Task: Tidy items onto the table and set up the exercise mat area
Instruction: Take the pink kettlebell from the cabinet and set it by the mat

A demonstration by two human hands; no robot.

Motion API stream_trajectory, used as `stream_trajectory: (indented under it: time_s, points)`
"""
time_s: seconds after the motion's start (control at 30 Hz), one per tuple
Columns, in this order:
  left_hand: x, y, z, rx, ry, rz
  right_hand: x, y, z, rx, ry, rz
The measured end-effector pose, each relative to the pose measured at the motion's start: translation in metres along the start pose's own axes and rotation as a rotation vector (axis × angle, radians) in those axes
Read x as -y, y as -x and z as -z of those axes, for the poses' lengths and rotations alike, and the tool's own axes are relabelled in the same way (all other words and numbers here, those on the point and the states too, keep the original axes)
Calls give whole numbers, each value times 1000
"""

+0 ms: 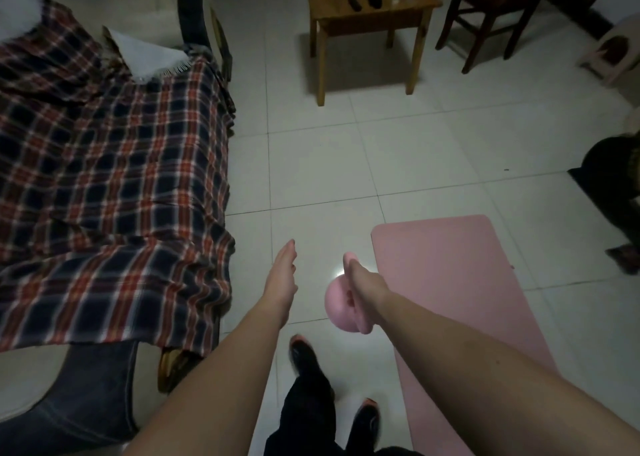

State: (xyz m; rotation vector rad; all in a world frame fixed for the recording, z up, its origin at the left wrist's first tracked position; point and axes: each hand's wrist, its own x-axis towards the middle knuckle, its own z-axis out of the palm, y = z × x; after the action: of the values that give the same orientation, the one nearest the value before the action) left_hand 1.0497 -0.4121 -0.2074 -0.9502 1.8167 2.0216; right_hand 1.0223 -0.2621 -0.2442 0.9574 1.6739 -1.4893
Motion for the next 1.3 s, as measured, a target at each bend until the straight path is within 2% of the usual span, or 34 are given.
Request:
stream_trajectory:
  time_s: [0.47,0.7,0.77,0.97,1.17,1.3]
  points:
    - [-49,-271,-37,8,-4,160,139,-213,-30,-67,-35,-179]
    - [13,-408,-67,-24,-16,268,149,-372,-42,-81,-1,-243]
    - [41,-449,-75,-37,-48,265,142,-422,-45,-116,2,-301]
    - [123,-555,-101,-70,-55,254,107,-560,-38,-132,-35,-310]
    - [193,-595,-120,-22,-71,292,81,-649,-35,-185,4,-328]
    - [221,-601,-116,-2,-123,336,72,-676,-34,-196,-30,-331]
